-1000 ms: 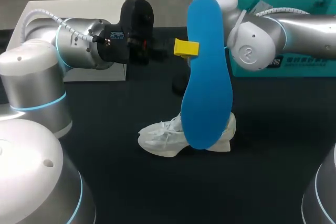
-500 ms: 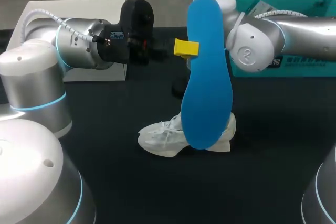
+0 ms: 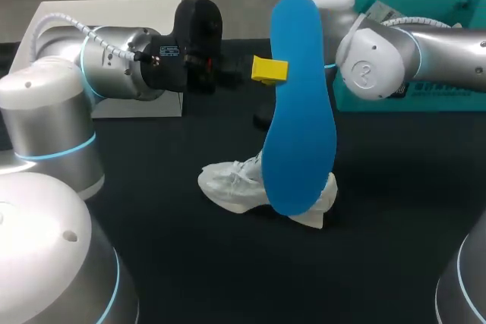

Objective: Take the shoe out of the shoebox, open the shoe tongue, remove and reinsert the insole, then place the shoe into the shoebox

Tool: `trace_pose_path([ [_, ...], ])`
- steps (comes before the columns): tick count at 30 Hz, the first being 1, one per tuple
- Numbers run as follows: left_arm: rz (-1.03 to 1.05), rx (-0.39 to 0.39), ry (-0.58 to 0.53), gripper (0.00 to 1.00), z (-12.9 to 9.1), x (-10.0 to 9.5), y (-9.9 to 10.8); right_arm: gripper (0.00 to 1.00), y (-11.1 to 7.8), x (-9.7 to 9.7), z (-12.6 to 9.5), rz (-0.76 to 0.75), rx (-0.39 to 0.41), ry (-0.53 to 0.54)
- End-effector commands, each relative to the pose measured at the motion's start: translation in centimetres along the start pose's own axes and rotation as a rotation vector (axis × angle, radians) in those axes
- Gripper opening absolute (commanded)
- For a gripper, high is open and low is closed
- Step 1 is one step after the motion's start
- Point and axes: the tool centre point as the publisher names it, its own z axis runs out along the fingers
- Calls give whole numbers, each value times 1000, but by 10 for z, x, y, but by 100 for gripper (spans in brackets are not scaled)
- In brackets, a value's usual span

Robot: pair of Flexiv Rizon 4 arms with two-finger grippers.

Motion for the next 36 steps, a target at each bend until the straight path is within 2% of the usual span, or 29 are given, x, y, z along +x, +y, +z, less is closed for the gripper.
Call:
trace_pose_path([
  [1, 1, 2, 1, 0, 0, 0, 0, 0, -12, 3, -6, 390, -250, 66],
  [6, 1, 2, 1, 0, 0, 0, 0, 0, -14, 9, -14, 600, -335, 19],
  [8, 1, 2, 1, 0, 0, 0, 0, 0, -15, 13, -20, 653, -326, -20],
  [10, 1, 2, 1, 0, 0, 0, 0, 0, -10, 13, -25, 585, -287, -1],
  [11, 1, 2, 1, 0, 0, 0, 0, 0, -8, 16, -31, 576, -290, -92],
  [24, 1, 2, 1, 0, 0, 0, 0, 0, -8, 16, -31, 576, -290, -92],
  [26, 1, 2, 1, 0, 0, 0, 0, 0, -9, 17, -26, 722, -266, -85],
  [27, 1, 2, 1, 0, 0, 0, 0, 0, -8, 18, -26, 712, -294, -93],
  [28, 1, 2, 1, 0, 0, 0, 0, 0, -6, 19, -26, 764, -301, -97],
  [29, 1, 2, 1, 0, 0, 0, 0, 0, -5, 20, -25, 800, -272, -103],
  [33, 1, 2, 1, 0, 0, 0, 0, 0, -1, 23, -29, 885, -295, -106],
  [36, 1, 2, 1, 0, 0, 0, 0, 0, 2, 24, -30, 961, -238, -102],
])
